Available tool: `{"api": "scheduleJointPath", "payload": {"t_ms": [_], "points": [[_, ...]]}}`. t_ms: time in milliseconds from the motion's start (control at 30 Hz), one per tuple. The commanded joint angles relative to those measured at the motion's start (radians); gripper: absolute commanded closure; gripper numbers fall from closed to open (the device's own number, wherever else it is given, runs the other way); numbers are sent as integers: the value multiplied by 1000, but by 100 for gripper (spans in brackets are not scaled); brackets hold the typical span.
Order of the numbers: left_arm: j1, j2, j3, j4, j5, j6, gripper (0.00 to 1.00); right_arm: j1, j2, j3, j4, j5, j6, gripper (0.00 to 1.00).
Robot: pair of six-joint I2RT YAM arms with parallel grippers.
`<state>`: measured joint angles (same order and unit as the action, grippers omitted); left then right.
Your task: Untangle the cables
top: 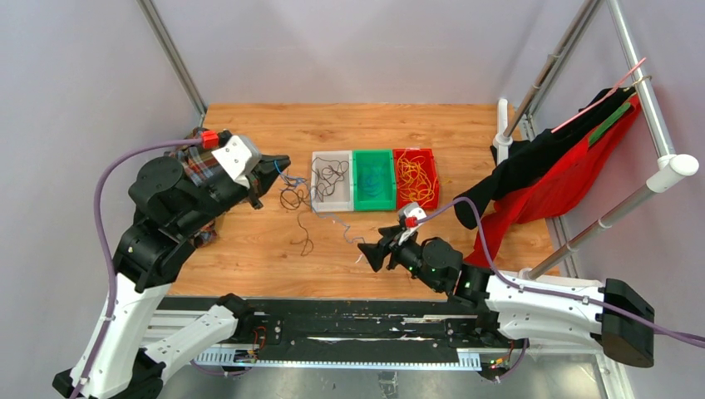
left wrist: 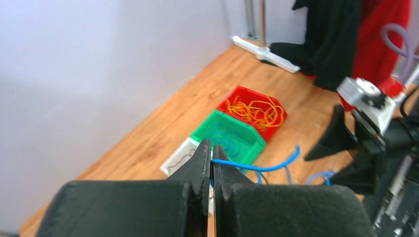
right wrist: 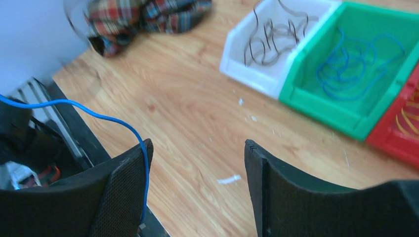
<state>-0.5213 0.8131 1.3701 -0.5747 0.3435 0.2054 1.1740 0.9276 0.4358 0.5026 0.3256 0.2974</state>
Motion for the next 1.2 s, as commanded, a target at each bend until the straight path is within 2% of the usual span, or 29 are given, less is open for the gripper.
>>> {"api": "scheduleJointPath", "payload": {"t_ms": [0,167,333,433,533,600,700,800,900,1033,1167], "points": [[-5,0,48,82,-102,9,100,7,-28,-81,-51,30,14,32],[-5,-4,56,108,-120,-15,99,6,-50,-39,-77,36,-45,31],[-5,-2,70,166,-286,14,99,6,-17,20,-182,-22,-48,31],[-5,11,105,220,-381,37,99,6,-7,-46,-133,-41,-16,31],[-5,35,164,235,-405,51,100,7,-3,-150,-39,-35,23,32],[-5,52,205,198,-363,50,99,7,-11,-185,-14,-24,41,32],[-5,62,234,106,-217,32,99,7,-45,-157,-21,5,22,32],[-5,42,201,46,-74,29,100,1,-68,-29,-72,64,-70,32],[-5,30,188,-40,77,52,99,-64,-56,154,-141,68,-164,32],[-5,12,150,-142,242,114,100,-219,-9,369,-156,-105,-156,32],[-5,-12,93,-184,325,175,100,-253,104,557,-181,-288,-186,32]]}}
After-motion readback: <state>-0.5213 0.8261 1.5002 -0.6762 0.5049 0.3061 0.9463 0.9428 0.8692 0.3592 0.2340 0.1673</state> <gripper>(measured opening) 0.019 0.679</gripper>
